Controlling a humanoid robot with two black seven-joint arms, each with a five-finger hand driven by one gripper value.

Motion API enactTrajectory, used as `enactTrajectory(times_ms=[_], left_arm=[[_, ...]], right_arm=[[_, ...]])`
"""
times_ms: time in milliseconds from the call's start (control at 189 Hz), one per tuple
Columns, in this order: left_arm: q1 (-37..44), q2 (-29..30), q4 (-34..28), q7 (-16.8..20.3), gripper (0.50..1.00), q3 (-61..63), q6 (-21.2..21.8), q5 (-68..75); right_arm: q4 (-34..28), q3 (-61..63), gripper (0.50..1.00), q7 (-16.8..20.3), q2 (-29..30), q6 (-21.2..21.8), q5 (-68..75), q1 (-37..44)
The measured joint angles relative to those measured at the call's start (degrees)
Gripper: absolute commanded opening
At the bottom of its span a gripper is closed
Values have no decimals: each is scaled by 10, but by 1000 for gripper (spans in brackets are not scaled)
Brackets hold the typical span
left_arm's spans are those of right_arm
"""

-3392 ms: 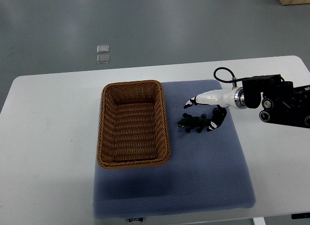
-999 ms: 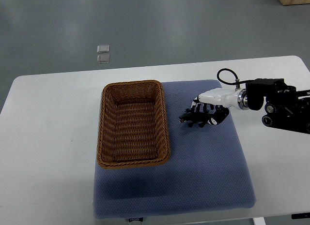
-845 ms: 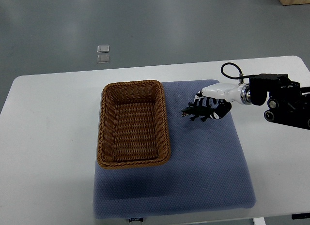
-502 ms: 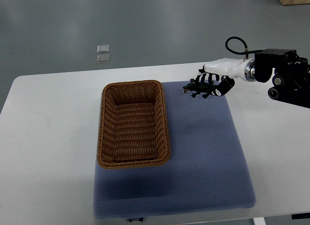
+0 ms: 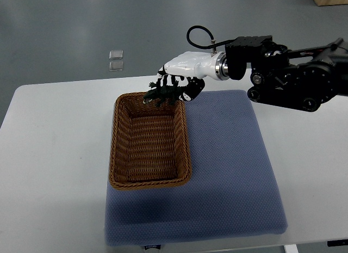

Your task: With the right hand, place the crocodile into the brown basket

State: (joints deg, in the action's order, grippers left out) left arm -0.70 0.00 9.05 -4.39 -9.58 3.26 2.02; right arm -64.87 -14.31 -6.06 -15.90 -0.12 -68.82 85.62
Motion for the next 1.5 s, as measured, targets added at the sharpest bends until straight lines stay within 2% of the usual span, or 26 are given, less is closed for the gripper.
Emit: enactTrajectory(times_ms=[391, 829, 983, 1020, 1078, 1141, 1210, 1294, 1500], left_arm=[[0, 0, 0, 0, 1000, -1, 0, 0], [0, 0, 0, 0, 1000, -1, 0, 0], [0, 0, 0, 0, 1000, -1, 0, 0], [0, 0, 0, 0, 1000, -1, 0, 0], [0, 0, 0, 0, 1000, -1, 0, 0], [0, 0, 0, 0, 1000, -1, 0, 0], [0, 0, 0, 0, 1000, -1, 0, 0], [0, 0, 0, 0, 1000, -1, 0, 0], [0, 0, 0, 0, 1000, -1, 0, 0]], right_arm=[[21, -2, 500, 1, 97, 0, -7, -40], [76, -7, 502, 2, 119, 1, -28, -94], [78, -8, 643, 2, 119, 1, -30, -99], [79, -8, 664, 2, 119, 1, -30, -99], [80, -8, 735, 1, 119, 1, -30, -99], [81, -8, 764, 0, 119, 1, -30, -99], [81, -7, 825, 0, 118, 1, -29, -99], [80, -5, 850, 0, 116, 2, -26, -99], [80, -3, 858, 0, 115, 3, -22, -99]])
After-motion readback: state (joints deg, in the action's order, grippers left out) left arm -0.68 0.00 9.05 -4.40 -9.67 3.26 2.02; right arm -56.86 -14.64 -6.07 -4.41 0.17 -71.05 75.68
